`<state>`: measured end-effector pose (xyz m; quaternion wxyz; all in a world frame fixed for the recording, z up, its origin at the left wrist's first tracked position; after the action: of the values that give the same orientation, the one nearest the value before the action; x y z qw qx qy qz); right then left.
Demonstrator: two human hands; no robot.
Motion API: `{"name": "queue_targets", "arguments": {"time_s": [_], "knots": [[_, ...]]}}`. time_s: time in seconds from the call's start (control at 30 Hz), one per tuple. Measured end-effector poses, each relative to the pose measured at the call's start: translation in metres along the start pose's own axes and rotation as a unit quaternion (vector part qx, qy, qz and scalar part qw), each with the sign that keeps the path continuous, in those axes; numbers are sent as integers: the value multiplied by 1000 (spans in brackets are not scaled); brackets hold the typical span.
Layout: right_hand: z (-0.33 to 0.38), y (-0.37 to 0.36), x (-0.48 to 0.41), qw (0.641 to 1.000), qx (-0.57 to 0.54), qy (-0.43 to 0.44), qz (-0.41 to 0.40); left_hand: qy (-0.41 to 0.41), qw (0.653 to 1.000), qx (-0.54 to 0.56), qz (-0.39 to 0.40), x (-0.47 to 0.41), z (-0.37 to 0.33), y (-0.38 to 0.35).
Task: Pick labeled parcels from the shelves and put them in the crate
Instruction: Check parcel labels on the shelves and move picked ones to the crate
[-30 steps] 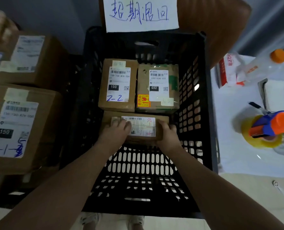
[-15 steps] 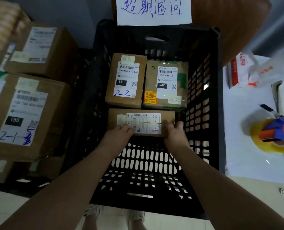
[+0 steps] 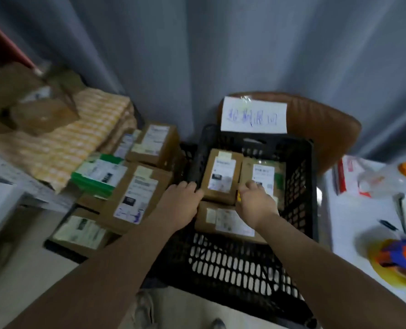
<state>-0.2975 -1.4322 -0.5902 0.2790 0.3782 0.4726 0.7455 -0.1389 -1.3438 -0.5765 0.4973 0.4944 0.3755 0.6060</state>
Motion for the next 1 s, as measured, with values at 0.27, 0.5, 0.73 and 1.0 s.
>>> {"name": "queue_targets", "arguments": {"time_s": [0.27,0.5,0.73,1.0], "knots": [[192,146,22,966,-17,228,-124,152,975,-70,-145,129,148,144],[369,214,64,896,-80,395,-187,298,925,-104,-210,268,258,221],[536,215,94,838,-137,486,-208,368,879,-142,-266,395,358,230],[675,206,95,804,-212,522,-188,442,854,-134,-241,491,460,205]]}}
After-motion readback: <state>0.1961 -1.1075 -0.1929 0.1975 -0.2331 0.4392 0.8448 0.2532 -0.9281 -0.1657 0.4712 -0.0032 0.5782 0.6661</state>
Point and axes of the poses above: each hand's wrist, its own x-axis away from the middle knuckle, its own y-axis out of the back of the hand, z = x × y, the point moved 3 cm from there along -x, towards the middle knuckle, and after that the axes turned 7 degrees about -x, right-handed, at the moved point
